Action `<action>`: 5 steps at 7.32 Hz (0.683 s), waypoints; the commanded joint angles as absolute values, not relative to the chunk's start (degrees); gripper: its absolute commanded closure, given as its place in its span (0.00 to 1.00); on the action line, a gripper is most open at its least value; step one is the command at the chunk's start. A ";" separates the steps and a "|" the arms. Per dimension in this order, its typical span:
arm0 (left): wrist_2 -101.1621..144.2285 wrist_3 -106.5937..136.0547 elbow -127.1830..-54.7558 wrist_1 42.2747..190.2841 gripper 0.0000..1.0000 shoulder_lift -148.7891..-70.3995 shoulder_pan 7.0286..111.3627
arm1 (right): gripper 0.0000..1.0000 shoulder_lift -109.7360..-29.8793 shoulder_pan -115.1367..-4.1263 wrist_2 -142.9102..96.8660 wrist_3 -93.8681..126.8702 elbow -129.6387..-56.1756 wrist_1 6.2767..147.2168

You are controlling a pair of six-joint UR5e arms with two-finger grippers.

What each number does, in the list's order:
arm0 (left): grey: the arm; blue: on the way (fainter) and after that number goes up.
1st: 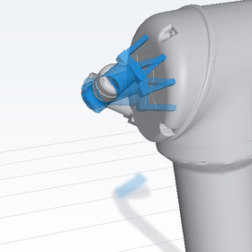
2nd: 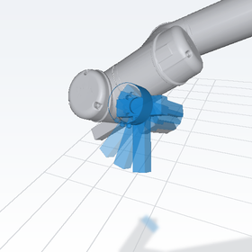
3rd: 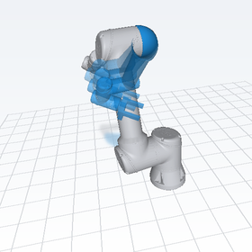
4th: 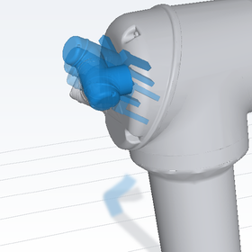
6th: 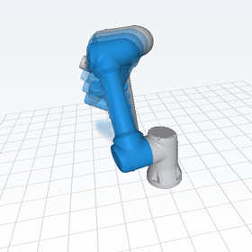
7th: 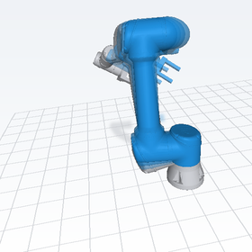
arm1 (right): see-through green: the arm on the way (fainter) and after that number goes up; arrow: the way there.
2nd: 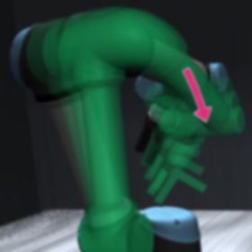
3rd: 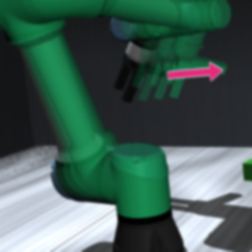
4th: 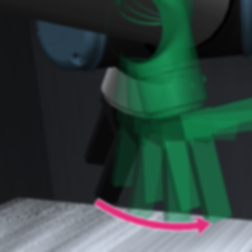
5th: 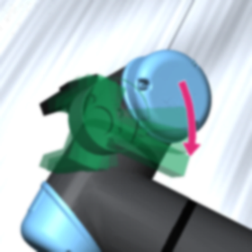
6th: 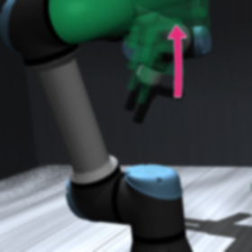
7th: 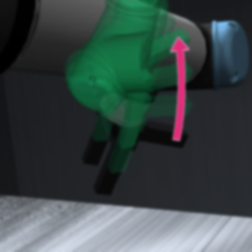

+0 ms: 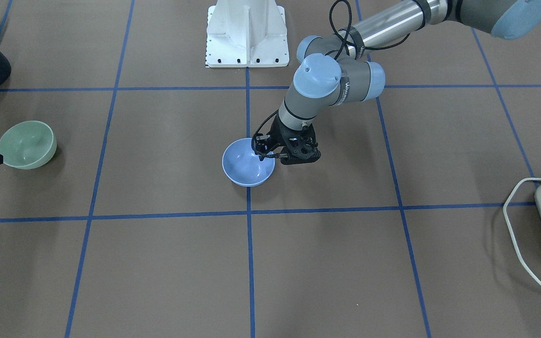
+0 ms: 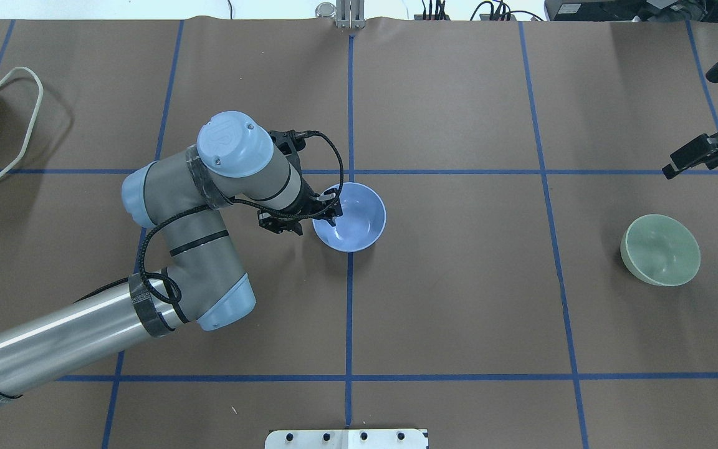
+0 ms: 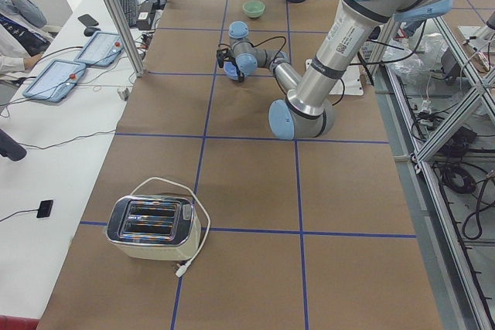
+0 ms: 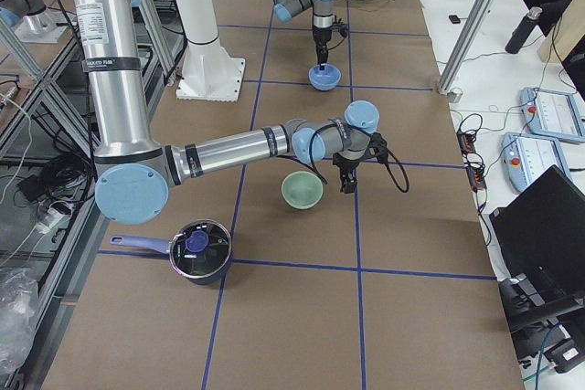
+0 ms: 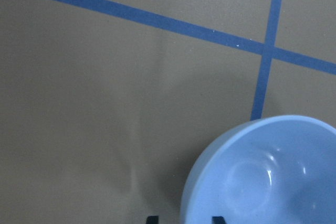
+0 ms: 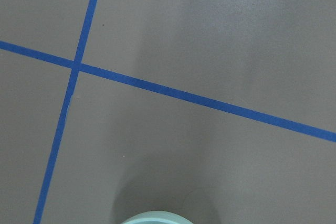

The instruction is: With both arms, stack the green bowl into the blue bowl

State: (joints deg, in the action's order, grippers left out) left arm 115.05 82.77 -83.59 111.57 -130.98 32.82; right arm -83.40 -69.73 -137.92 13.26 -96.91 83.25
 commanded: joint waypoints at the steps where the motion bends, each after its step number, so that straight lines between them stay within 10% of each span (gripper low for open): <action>1: 115.05 82.71 -83.76 111.62 0.31 -131.04 32.87 | 0.00 -82.19 -69.26 -138.34 13.45 -96.86 83.41; 5: 116.10 80.60 -86.74 111.18 0.28 -130.61 36.29 | 0.03 -82.26 -68.73 -137.90 12.48 -96.86 83.15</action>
